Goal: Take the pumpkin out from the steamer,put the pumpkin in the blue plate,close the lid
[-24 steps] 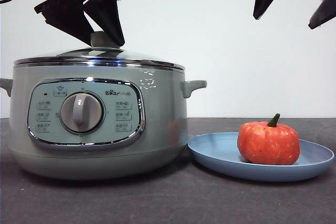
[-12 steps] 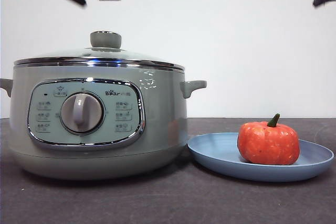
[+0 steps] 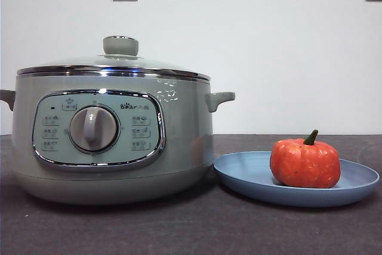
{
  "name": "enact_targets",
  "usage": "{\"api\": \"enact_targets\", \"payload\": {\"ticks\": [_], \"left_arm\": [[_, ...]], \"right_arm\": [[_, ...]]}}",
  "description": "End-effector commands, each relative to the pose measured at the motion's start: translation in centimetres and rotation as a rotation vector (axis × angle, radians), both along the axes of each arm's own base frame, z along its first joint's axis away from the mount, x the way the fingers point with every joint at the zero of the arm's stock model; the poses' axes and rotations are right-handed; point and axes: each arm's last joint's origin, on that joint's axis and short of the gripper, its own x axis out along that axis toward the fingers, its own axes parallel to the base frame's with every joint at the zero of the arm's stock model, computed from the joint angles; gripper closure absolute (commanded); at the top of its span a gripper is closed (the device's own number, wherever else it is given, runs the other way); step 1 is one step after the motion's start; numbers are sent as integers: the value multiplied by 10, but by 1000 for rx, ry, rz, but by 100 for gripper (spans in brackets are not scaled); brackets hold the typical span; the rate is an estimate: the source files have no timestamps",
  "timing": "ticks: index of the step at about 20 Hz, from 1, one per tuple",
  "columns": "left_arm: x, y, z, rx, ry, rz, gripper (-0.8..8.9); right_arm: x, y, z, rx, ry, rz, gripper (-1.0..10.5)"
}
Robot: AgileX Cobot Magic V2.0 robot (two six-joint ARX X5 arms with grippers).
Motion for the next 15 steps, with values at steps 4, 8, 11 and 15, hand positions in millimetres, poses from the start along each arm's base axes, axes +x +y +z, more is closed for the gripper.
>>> {"api": "enact_targets", "payload": {"ticks": [4,8,11,15], "left_arm": [[-18,10,-45,-48,-104,-4,822],[-17,11,-56,-61,-83,59,817],[-17,11,-60,-46,-42,56,817],[-18,11,-64,-23,-5,56,817]], "right_arm": [[-12,-7,-25,120,-12,-42,963],[-9,-11,-26,87,-16,-179,963],[-9,-13,-28,62,-12,-269,963],[-9,-14,-30,45,6,-280,963]]}}
